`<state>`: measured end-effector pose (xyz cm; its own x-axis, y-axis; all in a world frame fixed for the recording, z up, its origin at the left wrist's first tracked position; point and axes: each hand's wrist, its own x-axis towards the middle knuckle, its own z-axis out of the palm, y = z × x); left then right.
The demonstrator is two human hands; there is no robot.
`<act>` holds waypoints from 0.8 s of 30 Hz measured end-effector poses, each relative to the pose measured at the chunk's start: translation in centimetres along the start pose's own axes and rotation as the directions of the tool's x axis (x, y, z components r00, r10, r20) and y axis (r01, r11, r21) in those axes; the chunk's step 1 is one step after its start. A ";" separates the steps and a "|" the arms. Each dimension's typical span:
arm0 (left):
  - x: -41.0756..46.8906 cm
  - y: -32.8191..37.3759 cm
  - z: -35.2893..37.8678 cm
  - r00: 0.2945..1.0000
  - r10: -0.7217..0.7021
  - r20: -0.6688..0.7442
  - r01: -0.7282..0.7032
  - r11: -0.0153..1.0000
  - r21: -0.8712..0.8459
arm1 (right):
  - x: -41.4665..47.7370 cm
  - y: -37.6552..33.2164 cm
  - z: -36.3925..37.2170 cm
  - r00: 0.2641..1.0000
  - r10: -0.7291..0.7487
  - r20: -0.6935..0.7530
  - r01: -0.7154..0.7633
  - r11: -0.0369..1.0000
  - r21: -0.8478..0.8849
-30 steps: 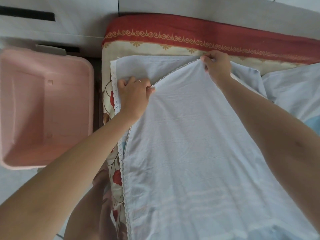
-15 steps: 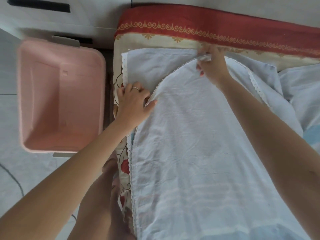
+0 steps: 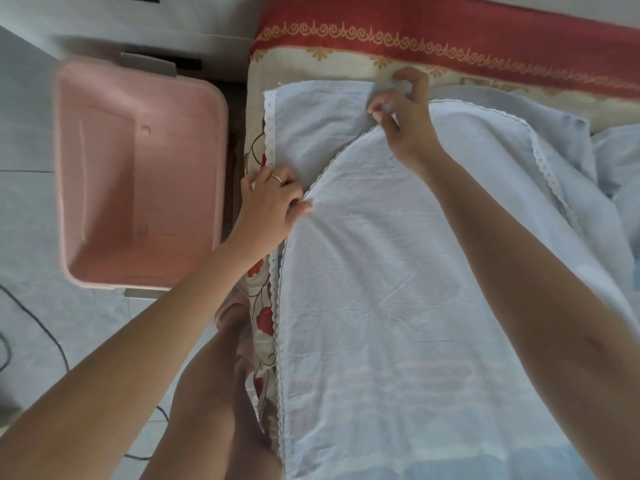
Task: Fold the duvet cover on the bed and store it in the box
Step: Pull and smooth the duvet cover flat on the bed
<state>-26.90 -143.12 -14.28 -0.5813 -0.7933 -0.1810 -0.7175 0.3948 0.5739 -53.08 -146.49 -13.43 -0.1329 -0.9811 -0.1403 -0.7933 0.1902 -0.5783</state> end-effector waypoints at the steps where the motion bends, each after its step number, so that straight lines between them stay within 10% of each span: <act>1: 0.3 -0.2 -0.1 1.000 0.003 0.011 -0.003 1.000 -0.017 | -0.1 0.2 -0.4 0.999 -0.034 0.018 0.034 0.999 -0.009; 11: -6.0 0.8 1.3 0.979 -0.193 0.069 0.186 0.978 0.093 | -1.7 0.1 -1.6 0.992 0.117 0.054 -0.109 0.986 -0.129; 16: -8.6 0.4 2.3 0.943 -0.328 0.049 0.322 0.866 -0.383 | -1.3 0.0 -1.1 0.950 0.313 -0.002 -0.310 0.940 0.139; 24: -7.9 0.6 2.0 0.898 -0.441 0.003 0.387 0.784 -0.485 | 0.2 -0.5 -1.5 0.963 0.269 0.003 -0.269 0.961 0.064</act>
<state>-23.49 -135.69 -14.09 -0.2066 -0.8848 -0.4177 -0.6010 -0.2221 0.7677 -53.54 -146.86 -11.98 -0.3393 -0.8937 -0.2934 -0.6887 0.4485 -0.5697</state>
